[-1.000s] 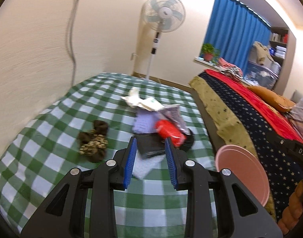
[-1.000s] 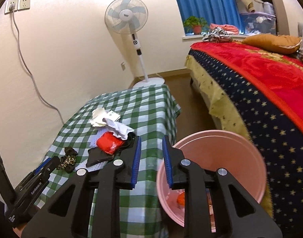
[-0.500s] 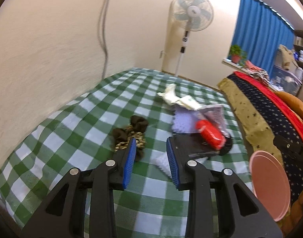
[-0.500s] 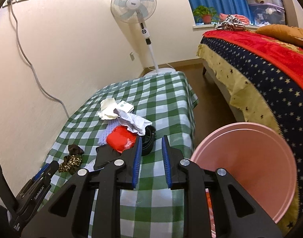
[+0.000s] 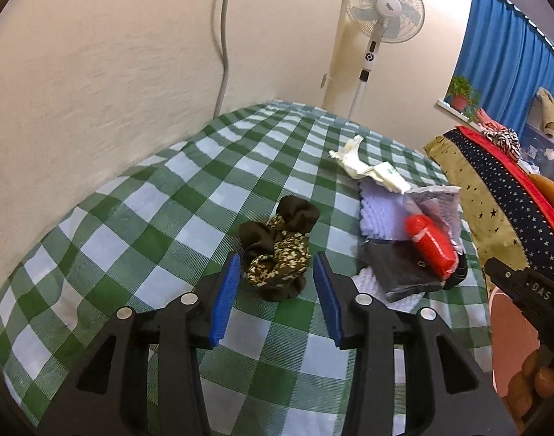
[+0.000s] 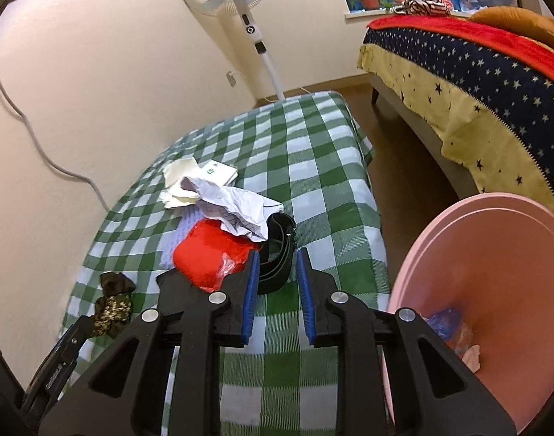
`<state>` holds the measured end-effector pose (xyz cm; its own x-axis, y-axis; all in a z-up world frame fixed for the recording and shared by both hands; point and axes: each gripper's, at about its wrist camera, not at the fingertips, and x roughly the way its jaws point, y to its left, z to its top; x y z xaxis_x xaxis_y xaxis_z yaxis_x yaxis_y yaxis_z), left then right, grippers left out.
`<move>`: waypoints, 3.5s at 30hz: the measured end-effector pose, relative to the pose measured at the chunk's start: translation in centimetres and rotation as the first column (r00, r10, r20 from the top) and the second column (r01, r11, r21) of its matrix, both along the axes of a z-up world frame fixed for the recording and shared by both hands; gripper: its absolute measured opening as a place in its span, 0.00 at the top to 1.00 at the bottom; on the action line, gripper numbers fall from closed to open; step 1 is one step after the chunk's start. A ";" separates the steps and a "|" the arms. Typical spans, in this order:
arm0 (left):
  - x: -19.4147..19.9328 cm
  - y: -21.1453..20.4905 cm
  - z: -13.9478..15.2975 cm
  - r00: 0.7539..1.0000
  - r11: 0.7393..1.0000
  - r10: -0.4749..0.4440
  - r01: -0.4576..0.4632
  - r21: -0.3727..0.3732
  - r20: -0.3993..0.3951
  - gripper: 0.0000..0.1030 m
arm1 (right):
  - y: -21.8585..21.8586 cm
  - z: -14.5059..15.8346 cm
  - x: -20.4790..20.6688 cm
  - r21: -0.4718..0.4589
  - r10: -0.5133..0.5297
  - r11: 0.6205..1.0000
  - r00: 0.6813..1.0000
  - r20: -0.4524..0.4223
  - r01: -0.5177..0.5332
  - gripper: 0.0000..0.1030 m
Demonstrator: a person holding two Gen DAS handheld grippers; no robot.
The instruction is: Collect trash
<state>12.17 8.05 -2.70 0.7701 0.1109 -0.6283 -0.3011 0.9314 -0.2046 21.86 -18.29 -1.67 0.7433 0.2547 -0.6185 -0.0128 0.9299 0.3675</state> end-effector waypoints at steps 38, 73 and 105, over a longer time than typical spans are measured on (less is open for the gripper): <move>0.6 0.9 -0.9 0.998 0.996 -0.053 0.052 -0.068 -0.014 0.96 | 0.8 -0.4 0.3 -0.053 0.012 0.998 0.999 -0.032 -0.014 0.95; -5.6 -4.1 6.2 0.965 0.974 -0.225 0.222 0.038 0.134 0.96 | -3.9 9.2 -11.2 -0.111 0.035 0.994 0.994 0.107 -0.023 0.95; -5.5 -11.5 6.8 0.897 0.913 -0.407 0.400 0.075 0.171 0.96 | -10.8 8.5 -13.9 -0.188 -0.131 0.969 0.978 0.164 0.162 0.95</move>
